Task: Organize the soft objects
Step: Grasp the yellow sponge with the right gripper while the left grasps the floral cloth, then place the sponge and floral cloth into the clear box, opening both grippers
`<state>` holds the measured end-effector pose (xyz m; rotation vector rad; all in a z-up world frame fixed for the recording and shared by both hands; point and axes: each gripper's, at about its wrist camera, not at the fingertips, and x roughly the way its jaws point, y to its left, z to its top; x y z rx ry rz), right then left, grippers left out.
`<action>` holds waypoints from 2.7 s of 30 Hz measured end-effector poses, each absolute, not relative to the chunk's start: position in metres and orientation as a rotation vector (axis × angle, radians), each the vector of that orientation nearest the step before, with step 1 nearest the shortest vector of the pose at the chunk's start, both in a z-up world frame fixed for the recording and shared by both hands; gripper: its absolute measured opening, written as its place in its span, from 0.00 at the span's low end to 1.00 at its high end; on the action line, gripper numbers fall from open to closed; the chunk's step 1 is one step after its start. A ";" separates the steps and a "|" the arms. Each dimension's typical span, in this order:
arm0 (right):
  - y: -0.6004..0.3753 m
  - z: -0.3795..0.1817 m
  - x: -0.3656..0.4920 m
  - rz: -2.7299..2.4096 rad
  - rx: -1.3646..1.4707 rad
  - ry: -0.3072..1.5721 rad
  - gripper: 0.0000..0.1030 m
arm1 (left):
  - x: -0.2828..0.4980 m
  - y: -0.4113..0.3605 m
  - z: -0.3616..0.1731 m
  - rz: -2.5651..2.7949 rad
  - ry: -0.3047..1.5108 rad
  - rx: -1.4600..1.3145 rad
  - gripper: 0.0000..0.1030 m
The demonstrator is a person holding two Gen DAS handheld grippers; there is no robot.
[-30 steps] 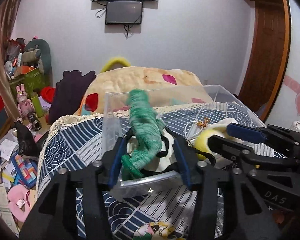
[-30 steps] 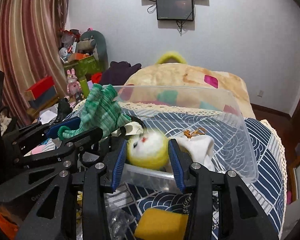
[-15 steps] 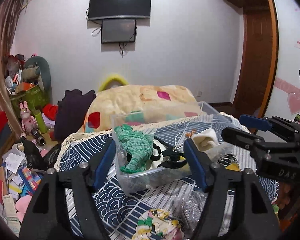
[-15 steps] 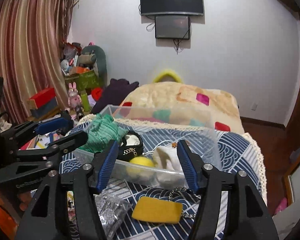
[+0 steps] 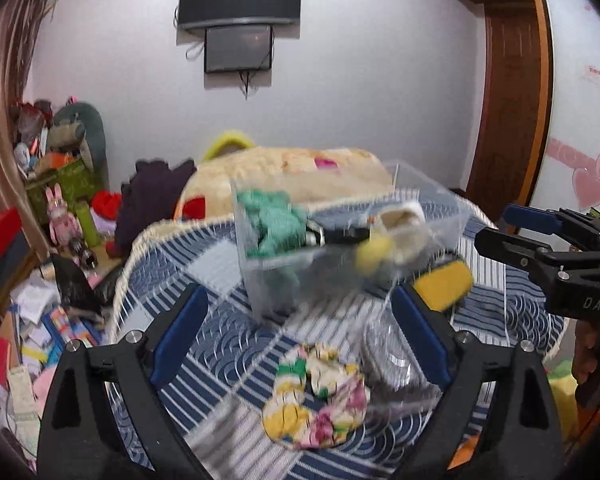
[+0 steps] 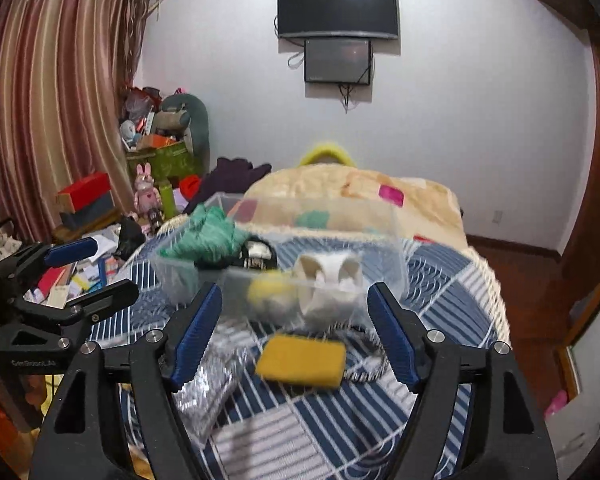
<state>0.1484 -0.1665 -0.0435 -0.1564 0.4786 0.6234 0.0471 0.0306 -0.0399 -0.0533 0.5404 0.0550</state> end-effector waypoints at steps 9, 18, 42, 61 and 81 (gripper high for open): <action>-0.164 -0.082 0.148 0.617 -0.180 0.580 0.71 | 0.048 0.037 -0.091 0.052 0.666 -0.129 0.91; -0.156 -0.109 0.161 0.578 -0.192 0.659 0.71 | 0.050 0.040 -0.121 0.042 0.699 -0.154 0.81; -0.194 -0.075 0.134 0.566 -0.154 0.526 0.57 | 0.024 0.052 -0.065 0.029 0.538 -0.154 0.21; -0.176 -0.016 0.142 0.551 -0.162 0.356 0.57 | 0.054 0.034 0.002 0.003 0.397 -0.058 0.21; -0.149 -0.048 0.204 0.558 -0.078 0.510 0.57 | 0.143 0.039 -0.017 -0.007 0.507 -0.082 0.21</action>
